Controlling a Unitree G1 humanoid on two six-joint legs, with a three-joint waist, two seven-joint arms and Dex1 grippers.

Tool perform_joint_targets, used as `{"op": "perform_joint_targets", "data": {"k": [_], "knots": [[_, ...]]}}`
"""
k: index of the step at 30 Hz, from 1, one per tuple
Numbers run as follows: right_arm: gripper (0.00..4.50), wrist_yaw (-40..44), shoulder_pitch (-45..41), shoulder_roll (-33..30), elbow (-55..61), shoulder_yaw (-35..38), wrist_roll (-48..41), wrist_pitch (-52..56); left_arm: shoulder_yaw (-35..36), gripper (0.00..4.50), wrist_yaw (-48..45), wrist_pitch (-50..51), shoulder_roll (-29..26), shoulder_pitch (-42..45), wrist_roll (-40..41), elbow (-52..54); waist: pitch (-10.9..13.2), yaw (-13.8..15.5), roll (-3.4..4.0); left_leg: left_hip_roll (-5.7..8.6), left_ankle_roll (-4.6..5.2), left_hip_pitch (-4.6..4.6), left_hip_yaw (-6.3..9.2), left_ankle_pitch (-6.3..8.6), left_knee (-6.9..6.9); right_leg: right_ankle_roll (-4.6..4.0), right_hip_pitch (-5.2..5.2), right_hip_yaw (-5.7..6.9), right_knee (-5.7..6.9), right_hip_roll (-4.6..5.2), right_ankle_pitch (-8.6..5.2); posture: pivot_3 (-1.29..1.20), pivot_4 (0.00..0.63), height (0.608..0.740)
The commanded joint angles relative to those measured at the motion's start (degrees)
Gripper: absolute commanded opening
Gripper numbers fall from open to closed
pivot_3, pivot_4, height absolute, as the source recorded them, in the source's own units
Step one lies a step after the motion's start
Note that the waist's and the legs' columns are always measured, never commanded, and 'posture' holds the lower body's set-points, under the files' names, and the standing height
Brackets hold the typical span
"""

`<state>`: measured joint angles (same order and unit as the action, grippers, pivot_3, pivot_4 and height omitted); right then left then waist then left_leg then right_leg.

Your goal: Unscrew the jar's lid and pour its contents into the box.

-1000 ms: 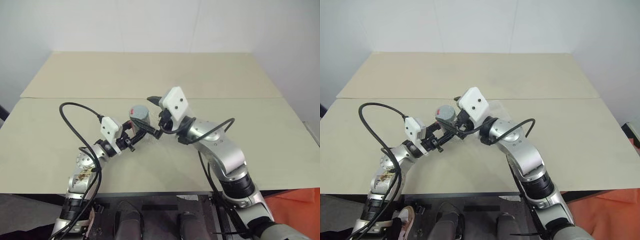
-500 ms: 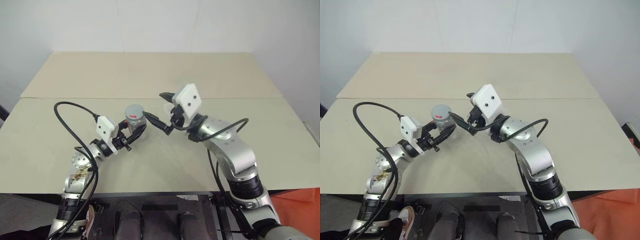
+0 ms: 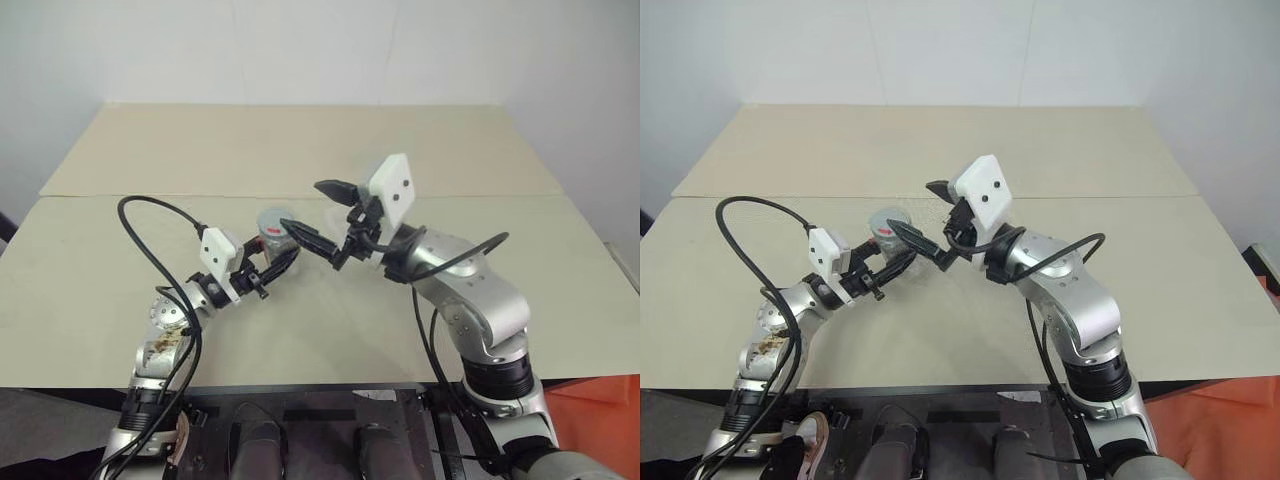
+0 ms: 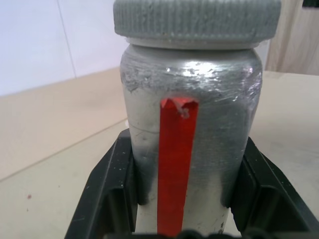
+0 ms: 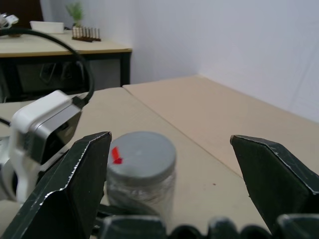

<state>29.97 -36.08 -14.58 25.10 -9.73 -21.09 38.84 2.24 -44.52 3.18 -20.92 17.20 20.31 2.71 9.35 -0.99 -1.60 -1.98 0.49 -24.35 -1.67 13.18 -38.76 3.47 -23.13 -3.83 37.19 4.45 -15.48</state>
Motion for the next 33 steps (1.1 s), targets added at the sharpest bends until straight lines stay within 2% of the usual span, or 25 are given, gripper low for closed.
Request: {"op": "perform_joint_targets", "data": {"k": [1, 13, 28, 31, 33], "knots": [[4.46, 1.5, -1.6, -0.1, -0.1, -1.7, 1.0, -3.3, 0.0, 1.96, 0.0, -1.5, 0.1, 0.3, 0.3, 2.0, 0.0, 0.0, 0.0, 0.0, 0.0, 0.0, 0.0, 0.0, 0.0, 0.0, 0.0, 0.0, 0.0, 0.0, 0.0, 0.0, 0.15, 0.74], [4.46, 3.3, -3.3, 0.8, -4.0, -5.0, 4.0, -6.4, -1.1, 1.96, 0.9, -1.6, 0.8, -0.5, -0.3, 3.4, 0.0, 0.0, 0.0, 0.01, 0.0, 0.0, 0.0, 0.0, -0.01, 0.0, 0.0, 0.0, 0.0, 0.0, 0.0, 0.0, 0.15, 0.74], [4.46, 3.1, -2.4, 2.6, -5.6, -4.0, 4.1, -6.8, -2.2, 1.96, 1.0, -2.4, 1.4, -0.1, -0.7, 3.0, 0.0, 0.0, 0.0, 0.0, 0.0, 0.0, 0.0, 0.0, 0.0, 0.0, 0.0, 0.0, 0.01, 0.0, 0.0, 0.0, 0.15, 0.74], [3.86, 2.6, -2.1, 3.1, -5.6, -3.7, 3.9, -6.6, -2.6, 1.96, 0.9, -2.6, 1.7, 0.0, -0.9, 2.8, 0.0, 0.0, 0.0, 0.0, 0.0, 0.0, 0.0, 0.0, 0.0, 0.0, 0.0, 0.0, 0.0, 0.0, 0.0, 0.0, 0.15, 0.74], [3.21, 2.2, -2.1, 3.1, -5.7, -3.8, 4.3, -6.5, -2.8, 1.96, 0.8, -2.3, 1.7, 0.2, -0.6, 2.9, 0.0, 0.1, 0.0, 0.0, 0.0, 0.0, 0.0, 0.0, 0.0, 0.0, 0.0, 0.0, 0.01, 0.0, 0.0, 0.0, 0.15, 0.74]]}}
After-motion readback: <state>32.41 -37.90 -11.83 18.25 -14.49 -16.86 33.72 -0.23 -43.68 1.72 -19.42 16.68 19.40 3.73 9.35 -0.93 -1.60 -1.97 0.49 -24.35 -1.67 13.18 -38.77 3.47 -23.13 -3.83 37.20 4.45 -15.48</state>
